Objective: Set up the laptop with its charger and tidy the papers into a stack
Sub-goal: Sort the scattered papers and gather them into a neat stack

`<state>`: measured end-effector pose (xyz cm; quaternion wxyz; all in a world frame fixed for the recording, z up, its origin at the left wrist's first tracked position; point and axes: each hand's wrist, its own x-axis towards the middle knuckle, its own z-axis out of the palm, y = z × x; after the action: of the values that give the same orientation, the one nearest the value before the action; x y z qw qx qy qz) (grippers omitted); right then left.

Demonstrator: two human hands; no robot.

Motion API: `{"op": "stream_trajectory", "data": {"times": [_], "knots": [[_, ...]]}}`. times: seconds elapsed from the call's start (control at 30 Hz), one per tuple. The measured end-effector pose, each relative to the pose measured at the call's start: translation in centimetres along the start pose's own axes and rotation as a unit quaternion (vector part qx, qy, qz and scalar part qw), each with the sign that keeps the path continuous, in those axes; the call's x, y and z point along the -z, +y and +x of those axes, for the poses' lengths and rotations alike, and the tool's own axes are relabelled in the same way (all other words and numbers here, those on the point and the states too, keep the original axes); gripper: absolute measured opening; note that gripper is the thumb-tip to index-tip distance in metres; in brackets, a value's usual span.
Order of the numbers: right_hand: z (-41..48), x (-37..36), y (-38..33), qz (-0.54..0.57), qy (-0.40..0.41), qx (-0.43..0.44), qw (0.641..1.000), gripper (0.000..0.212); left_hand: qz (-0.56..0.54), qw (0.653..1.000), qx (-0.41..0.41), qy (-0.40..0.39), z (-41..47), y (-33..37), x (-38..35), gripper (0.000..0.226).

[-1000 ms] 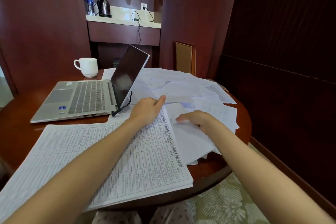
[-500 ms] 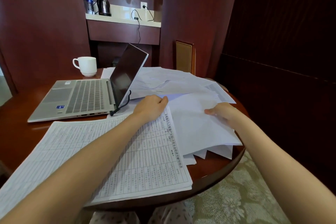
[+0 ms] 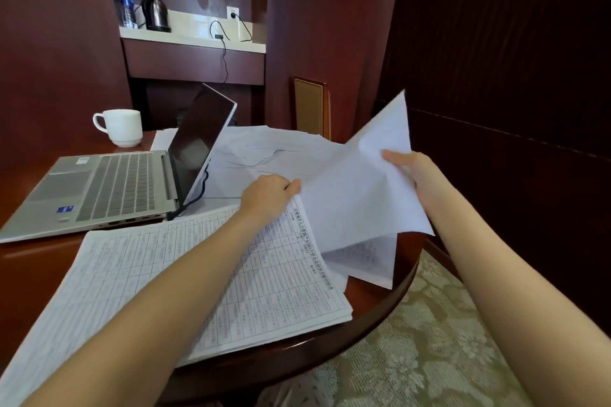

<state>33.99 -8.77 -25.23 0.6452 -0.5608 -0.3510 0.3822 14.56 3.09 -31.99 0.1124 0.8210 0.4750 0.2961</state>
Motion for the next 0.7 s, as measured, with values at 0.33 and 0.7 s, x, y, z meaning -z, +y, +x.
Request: {"op": "stream_trajectory", "data": {"times": [0.33, 0.7], "knots": [[0.9, -3.1, -0.1, 0.135, 0.059, 0.072, 0.986, 0.031, -0.268, 0.958, 0.103, -0.016, 0.7, 0.6, 0.2, 0.05], [-0.4, -4.0, 2.5, 0.066, -0.17, 0.032, 0.983, 0.027, -0.489, 0.855, 0.146, -0.096, 2.0, -0.7, 5.4, 0.02]]}}
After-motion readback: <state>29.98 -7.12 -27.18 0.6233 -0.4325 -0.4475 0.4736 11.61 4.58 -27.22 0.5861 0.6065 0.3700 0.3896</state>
